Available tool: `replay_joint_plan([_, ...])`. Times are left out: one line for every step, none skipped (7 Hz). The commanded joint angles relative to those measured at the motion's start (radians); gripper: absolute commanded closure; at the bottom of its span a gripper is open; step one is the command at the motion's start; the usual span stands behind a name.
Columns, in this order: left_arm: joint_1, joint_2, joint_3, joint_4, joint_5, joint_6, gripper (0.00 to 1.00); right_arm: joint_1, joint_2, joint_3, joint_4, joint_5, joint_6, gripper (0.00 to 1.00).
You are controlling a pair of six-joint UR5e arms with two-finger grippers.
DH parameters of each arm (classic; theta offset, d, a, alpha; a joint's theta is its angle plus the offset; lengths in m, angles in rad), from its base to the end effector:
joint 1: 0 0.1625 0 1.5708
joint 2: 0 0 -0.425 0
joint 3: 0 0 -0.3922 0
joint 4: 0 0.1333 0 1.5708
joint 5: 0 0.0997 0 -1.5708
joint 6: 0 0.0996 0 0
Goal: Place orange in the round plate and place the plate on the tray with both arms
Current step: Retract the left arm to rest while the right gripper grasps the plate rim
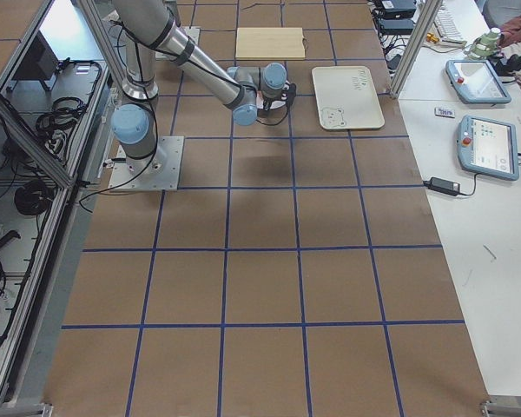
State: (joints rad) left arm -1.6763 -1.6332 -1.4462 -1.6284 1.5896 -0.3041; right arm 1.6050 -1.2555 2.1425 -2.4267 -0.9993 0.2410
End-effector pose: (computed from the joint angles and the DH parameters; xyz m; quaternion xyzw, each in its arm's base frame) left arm -0.1853 -0.5014 0.5119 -0.0992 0.9950 -0.0042 0.0087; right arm 0.2034 -0.4699 0.1757 0.1034 0.9538 0.0534 0.2771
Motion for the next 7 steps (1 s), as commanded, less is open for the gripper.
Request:
replay_joint_plan([0.003,-0.017,0.049,-0.077,0.001,0.008,0.00,0.003,0.010,0.001,0.000,-0.004,0.000,0.00])
replay_joint_plan([0.003,0.004,0.029,-0.088,0.000,0.011,0.00,0.003,0.017,0.004,0.002,-0.005,0.003,0.03])
replay_joint_plan([0.001,0.007,0.020,-0.084,0.001,0.011,0.00,0.003,0.027,0.014,0.000,-0.004,0.001,0.04])
replay_joint_plan([0.001,0.015,0.009,-0.082,0.000,0.013,0.00,0.003,0.027,0.016,-0.002,-0.004,0.001,0.04])
replay_joint_plan([0.001,0.016,0.006,-0.082,0.000,0.010,0.00,0.003,0.027,0.016,-0.006,-0.004,0.003,0.07])
replay_joint_plan([0.003,0.018,0.006,-0.082,0.001,0.008,0.00,0.006,0.028,0.019,-0.015,-0.004,0.004,0.18])
replay_joint_plan([0.003,0.018,0.006,-0.082,0.001,0.008,0.00,0.013,0.028,0.025,-0.017,-0.002,0.009,0.37])
